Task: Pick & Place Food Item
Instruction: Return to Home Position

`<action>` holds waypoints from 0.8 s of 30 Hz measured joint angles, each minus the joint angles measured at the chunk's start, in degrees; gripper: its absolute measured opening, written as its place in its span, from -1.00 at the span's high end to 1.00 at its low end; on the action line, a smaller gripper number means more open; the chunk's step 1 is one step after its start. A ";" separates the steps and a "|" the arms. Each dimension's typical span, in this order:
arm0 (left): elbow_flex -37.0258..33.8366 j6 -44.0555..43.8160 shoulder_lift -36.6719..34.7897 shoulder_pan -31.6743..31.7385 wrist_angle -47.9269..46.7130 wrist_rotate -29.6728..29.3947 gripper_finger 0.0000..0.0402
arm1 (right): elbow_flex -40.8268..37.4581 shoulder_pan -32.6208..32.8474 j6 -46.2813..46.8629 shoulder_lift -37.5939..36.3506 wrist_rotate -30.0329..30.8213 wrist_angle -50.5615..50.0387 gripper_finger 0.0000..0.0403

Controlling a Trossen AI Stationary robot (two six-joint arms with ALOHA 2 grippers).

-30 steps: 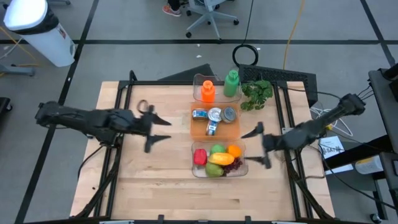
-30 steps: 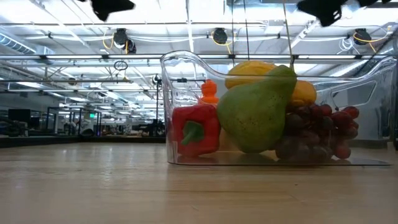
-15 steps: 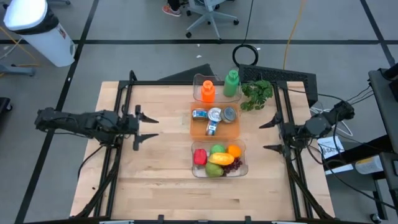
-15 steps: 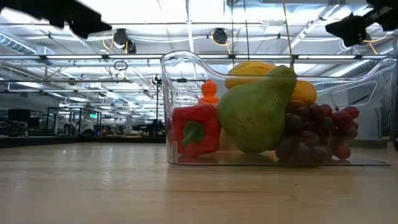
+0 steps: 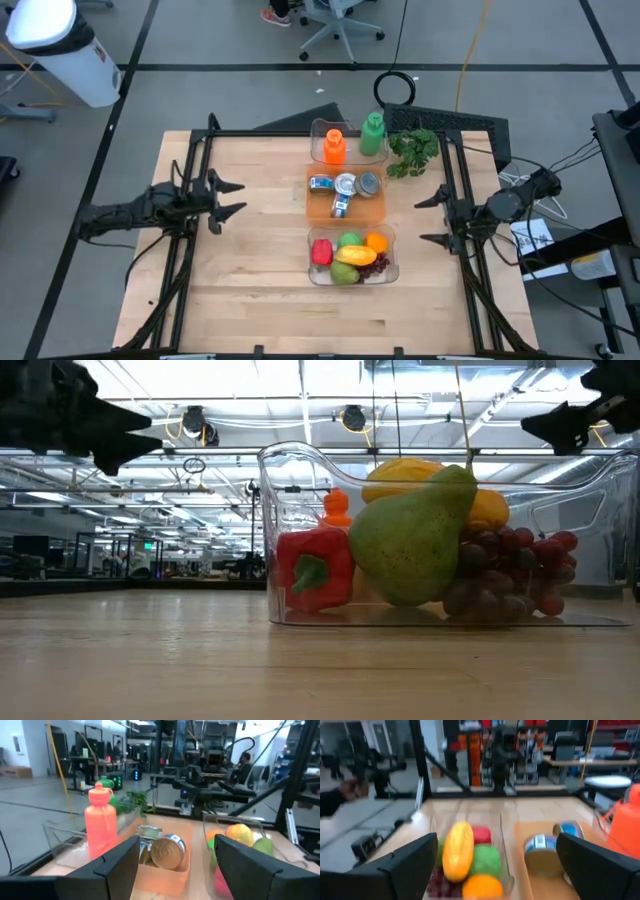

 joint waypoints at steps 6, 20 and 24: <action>-3.80 -2.30 0.71 0.61 3.62 0.04 -0.34 | -5.96 -0.02 -2.47 -0.04 -0.22 12.19 -0.93; -5.31 -3.35 1.39 0.59 4.84 1.04 -0.34 | -15.82 -0.02 -3.21 -0.05 -0.91 22.95 -0.91; -5.31 -3.59 1.39 0.57 4.91 1.05 -0.34 | -15.99 -0.02 -4.91 -0.05 -7.55 22.45 -0.91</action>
